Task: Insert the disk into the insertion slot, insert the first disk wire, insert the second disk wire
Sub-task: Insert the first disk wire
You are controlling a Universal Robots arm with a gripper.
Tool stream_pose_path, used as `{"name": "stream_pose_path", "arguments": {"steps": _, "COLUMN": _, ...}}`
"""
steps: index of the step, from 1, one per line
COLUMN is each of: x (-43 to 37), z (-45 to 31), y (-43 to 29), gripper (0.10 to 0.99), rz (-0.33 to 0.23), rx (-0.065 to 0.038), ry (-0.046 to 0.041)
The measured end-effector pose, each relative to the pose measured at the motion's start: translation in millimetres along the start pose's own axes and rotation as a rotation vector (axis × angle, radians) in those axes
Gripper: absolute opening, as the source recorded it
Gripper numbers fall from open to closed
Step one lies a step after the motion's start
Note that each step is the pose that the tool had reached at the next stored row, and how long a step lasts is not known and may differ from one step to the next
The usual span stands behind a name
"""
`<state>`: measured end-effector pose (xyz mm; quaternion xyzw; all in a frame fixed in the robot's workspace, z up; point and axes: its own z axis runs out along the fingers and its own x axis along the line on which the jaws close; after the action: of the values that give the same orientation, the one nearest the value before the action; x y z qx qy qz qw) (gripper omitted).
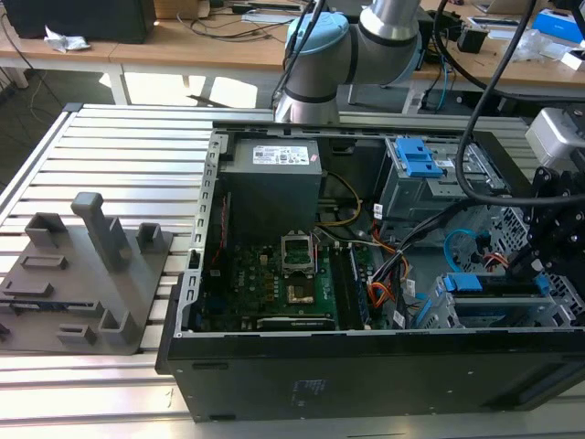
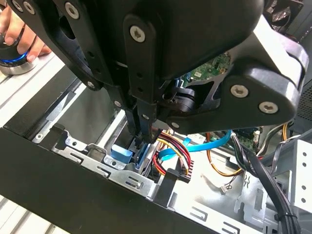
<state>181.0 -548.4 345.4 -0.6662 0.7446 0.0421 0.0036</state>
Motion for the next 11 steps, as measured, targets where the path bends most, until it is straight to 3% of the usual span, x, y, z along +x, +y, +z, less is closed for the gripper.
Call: {"name": "stream_pose_path", "arguments": {"steps": 11, "x": 6.1, "z": 1.8, "y": -0.9, "gripper": 0.161, "rz": 0.000, "rx": -0.001, "ry": -0.0052}}
